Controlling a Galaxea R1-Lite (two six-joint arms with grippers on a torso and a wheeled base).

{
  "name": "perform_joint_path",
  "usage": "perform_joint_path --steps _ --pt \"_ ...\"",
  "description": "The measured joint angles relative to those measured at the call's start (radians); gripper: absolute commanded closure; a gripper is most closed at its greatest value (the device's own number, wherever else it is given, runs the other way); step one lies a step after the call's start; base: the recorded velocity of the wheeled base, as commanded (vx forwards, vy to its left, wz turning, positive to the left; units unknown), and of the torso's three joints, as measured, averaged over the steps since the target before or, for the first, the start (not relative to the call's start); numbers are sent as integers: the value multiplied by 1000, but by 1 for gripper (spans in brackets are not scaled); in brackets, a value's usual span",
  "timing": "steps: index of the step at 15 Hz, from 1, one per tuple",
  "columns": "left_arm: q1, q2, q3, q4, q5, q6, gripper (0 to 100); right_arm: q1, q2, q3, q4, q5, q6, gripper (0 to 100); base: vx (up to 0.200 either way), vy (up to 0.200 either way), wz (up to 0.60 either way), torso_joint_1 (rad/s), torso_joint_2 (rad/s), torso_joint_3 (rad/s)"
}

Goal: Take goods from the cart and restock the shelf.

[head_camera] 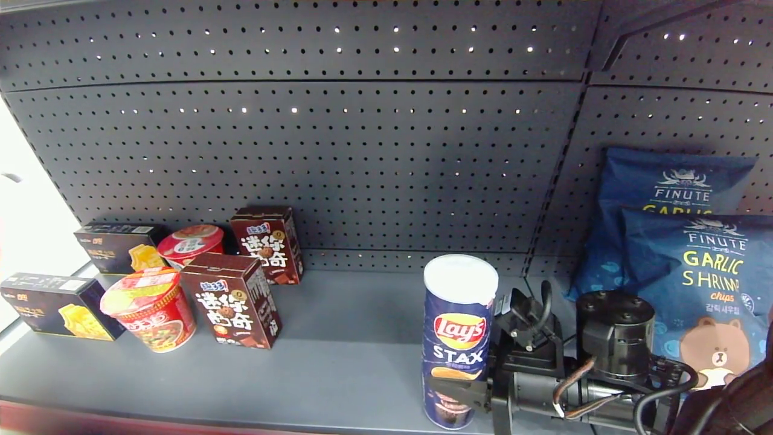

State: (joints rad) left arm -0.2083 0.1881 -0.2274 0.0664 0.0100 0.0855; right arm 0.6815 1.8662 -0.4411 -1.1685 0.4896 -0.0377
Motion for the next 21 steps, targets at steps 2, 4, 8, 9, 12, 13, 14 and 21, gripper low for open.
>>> perform_joint_path --steps 2,4,8,9,12,13,14,21 --pt "0 -4 5 0 0 0 100 2 9 -3 -1 0 -1 0 0 0 0 0 0 0" --pt "0 -7 6 0 0 0 100 4 10 2 -1 -3 -4 0 0 0 0 0 0 0" --pt "0 -17 17 0 0 0 100 6 -22 41 0 -6 -6 0 0 0 0 0 0 0" --pt "0 -22 23 0 0 0 100 7 -46 69 0 -7 -7 0 0 0 0 0 0 0" --pt "0 -35 33 0 10 0 100 -1 -117 145 4 -16 -7 0 0 0 0 0 0 0" --pt "0 -38 34 0 10 0 100 -5 -141 168 7 -18 -7 0 0 0 0 0 0 0" --pt "0 -41 35 0 11 0 100 -10 -166 189 11 -26 -7 0 0 0 0 0 0 0" --pt "0 -67 44 0 21 0 100 -63 -339 259 77 -94 -7 0 0 0 0 0 0 0"
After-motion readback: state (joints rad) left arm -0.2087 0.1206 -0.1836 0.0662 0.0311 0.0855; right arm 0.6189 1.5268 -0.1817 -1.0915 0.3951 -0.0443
